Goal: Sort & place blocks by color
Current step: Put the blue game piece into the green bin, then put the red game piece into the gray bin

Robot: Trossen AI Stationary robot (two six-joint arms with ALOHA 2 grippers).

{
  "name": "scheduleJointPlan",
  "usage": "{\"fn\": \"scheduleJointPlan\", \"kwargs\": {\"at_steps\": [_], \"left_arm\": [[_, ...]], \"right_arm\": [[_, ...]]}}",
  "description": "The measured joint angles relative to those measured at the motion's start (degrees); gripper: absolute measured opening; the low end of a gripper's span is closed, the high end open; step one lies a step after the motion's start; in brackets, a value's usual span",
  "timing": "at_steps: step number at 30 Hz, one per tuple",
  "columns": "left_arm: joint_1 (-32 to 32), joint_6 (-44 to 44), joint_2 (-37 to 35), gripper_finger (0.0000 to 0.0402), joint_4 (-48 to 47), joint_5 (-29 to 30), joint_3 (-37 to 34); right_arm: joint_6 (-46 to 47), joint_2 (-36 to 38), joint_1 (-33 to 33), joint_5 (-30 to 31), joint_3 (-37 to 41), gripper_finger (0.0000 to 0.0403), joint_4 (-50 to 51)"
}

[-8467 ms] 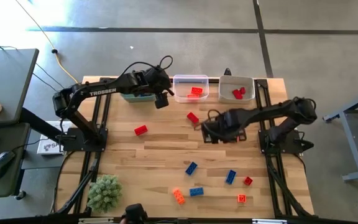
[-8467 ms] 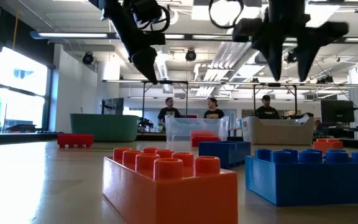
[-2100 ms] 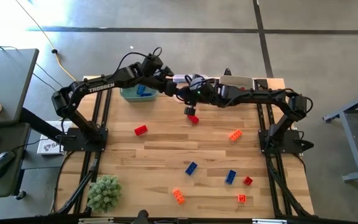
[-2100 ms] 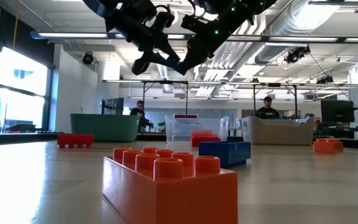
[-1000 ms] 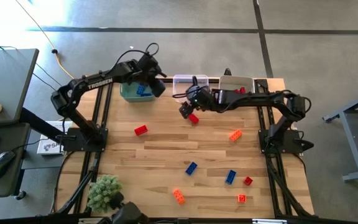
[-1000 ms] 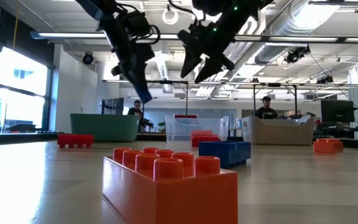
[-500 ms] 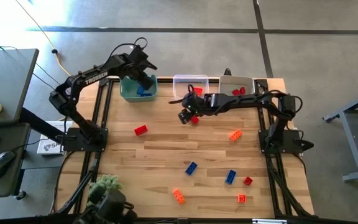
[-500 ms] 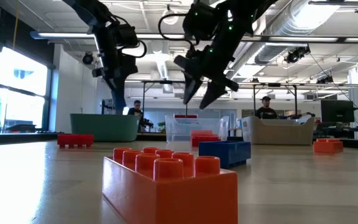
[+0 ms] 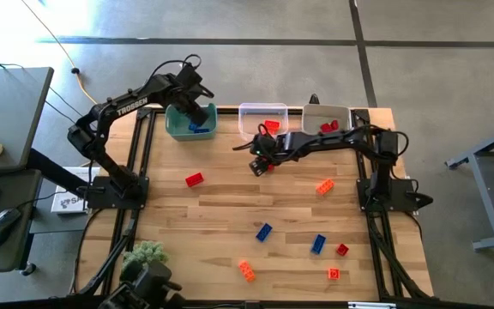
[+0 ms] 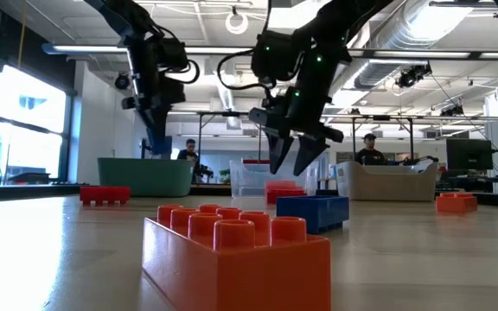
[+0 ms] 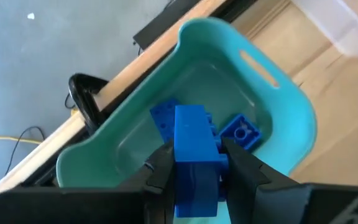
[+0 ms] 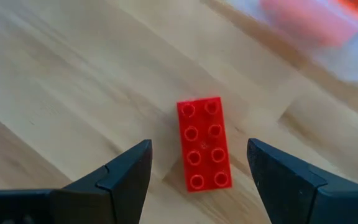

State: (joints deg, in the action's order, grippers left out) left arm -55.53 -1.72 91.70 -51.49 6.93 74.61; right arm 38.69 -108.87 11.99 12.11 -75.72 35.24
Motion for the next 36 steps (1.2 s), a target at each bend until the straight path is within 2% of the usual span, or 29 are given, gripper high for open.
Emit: {"fn": "scheduleJointPlan", "kwargs": {"at_steps": [10, 16, 27, 33, 36], "left_arm": [[0.1, 2.5, 0.9, 0.0082, -3.3, -0.8, 0.0], [0.6, 4.0, 2.6, 0.0119, -4.5, -0.3, 0.0], [1.2, 5.2, 2.6, 0.0173, -4.3, -0.2, 0.0], [1.2, 5.1, 2.6, 0.0178, -5.1, -0.8, 3.0], [1.2, 5.2, 2.5, 0.0176, -5.4, -1.2, 6.1]], "right_arm": [[-1.7, -1.6, 1.7, -1.7, 0.0, 0.0251, 0.8], [-3.2, -2.0, 2.7, -5.3, 0.0, 0.0251, 1.0], [-5.9, -3.4, 2.6, -5.4, 0.0, 0.0251, 0.9], [-6.1, -5.2, 2.5, -6.7, 0.0, 0.0249, 1.6], [-5.9, -5.6, 2.5, -7.8, 0.0, 0.0233, 2.8]]}}
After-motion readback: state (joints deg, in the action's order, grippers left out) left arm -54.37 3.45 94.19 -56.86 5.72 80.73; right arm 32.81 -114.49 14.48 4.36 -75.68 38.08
